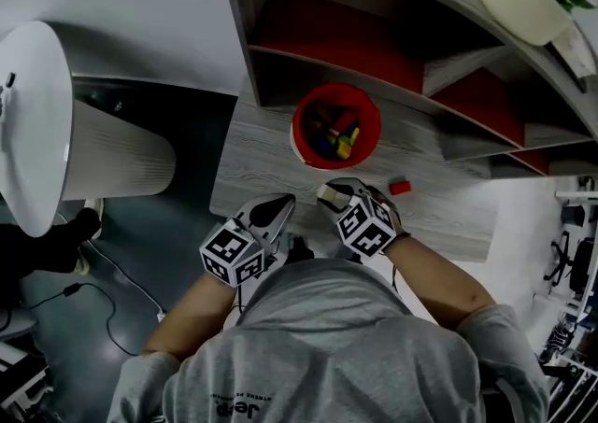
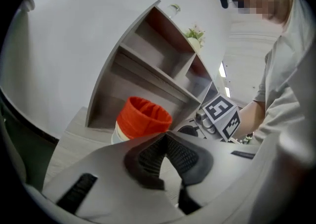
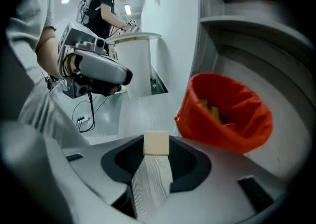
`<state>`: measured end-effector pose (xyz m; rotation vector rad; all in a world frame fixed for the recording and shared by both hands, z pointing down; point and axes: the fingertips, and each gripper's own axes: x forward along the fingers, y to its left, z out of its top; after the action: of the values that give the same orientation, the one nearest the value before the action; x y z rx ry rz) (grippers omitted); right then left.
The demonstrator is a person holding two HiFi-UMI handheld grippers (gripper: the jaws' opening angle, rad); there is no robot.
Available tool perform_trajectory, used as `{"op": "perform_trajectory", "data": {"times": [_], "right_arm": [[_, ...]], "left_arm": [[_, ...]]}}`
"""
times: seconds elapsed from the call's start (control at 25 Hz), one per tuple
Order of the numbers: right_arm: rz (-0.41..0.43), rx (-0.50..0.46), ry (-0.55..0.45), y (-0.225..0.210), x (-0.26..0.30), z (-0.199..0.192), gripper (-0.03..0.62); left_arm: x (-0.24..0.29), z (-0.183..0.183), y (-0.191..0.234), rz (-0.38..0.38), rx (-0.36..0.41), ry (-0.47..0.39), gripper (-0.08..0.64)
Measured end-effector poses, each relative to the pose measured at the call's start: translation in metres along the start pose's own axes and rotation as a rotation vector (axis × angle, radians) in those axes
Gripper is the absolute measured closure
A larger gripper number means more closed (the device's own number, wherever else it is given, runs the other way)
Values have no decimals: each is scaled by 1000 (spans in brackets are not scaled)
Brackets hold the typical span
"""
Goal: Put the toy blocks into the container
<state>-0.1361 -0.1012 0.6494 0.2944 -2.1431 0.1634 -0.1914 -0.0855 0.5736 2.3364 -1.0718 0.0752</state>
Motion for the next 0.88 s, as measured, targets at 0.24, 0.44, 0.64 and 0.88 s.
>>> {"op": "perform_trajectory", "data": {"times": [0.24, 0.44, 0.64, 0.88], "right_arm": [[-95, 15, -99, -44, -66, 49, 439], [-154, 7, -112, -81, -96, 78, 439], [-178, -3, -107, -108, -97, 95, 437], [-167, -2, -68, -117, -86, 89, 437]], "left_arm": [[5, 55, -22, -49, 68, -42, 551], [10, 96, -31, -68, 119, -67, 551], [18, 134, -30, -72, 171, -90, 551], [23, 143, -35, -79, 181, -85, 551]]}}
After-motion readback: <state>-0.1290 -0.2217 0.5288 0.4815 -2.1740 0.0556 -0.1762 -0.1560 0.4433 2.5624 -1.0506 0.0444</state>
